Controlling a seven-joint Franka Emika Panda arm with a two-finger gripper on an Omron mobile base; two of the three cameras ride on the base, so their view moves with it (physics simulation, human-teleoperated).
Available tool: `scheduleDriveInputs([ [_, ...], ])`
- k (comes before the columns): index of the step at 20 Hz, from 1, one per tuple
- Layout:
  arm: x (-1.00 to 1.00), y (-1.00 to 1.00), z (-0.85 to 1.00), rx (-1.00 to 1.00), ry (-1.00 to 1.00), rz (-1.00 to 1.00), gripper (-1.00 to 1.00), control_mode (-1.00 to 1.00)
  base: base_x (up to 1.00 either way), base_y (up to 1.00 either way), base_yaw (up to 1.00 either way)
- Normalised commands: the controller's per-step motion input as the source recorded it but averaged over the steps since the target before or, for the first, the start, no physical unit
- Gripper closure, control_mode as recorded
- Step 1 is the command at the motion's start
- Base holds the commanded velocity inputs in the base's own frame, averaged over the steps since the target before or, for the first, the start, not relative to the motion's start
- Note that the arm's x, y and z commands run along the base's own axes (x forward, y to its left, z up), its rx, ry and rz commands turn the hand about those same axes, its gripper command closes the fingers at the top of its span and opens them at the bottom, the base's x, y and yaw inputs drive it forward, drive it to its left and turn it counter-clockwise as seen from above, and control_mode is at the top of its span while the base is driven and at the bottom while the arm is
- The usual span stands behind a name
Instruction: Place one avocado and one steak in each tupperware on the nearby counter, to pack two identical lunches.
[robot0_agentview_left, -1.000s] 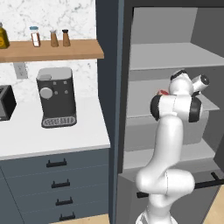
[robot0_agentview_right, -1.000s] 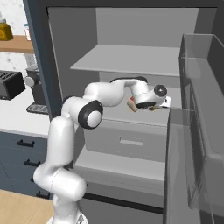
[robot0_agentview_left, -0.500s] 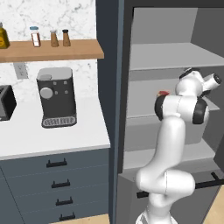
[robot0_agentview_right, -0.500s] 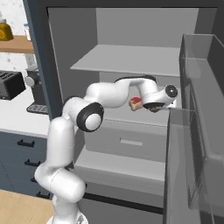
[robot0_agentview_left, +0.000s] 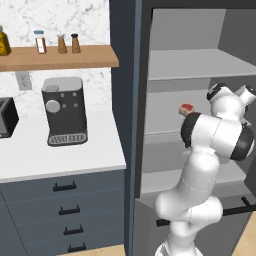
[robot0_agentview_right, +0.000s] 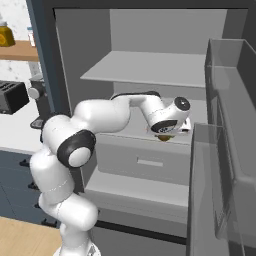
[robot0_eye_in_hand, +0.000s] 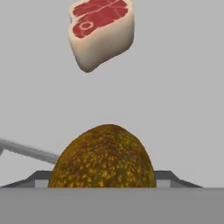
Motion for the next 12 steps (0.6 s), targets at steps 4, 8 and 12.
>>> scheduleDriveInputs([
  [4,-1.0,0.99,0.01,-0.12,0.18,0.02,1.0,-1.0,0.0,0.0,0.0],
  [8,-1.0,0.76,0.27,-0.01,0.15,-0.12,1.0,-1.0,0.0,0.0,0.0],
  [12,-1.0,0.61,0.31,0.03,0.0,-0.14,1.0,-1.0,0.0,0.0,0.0],
])
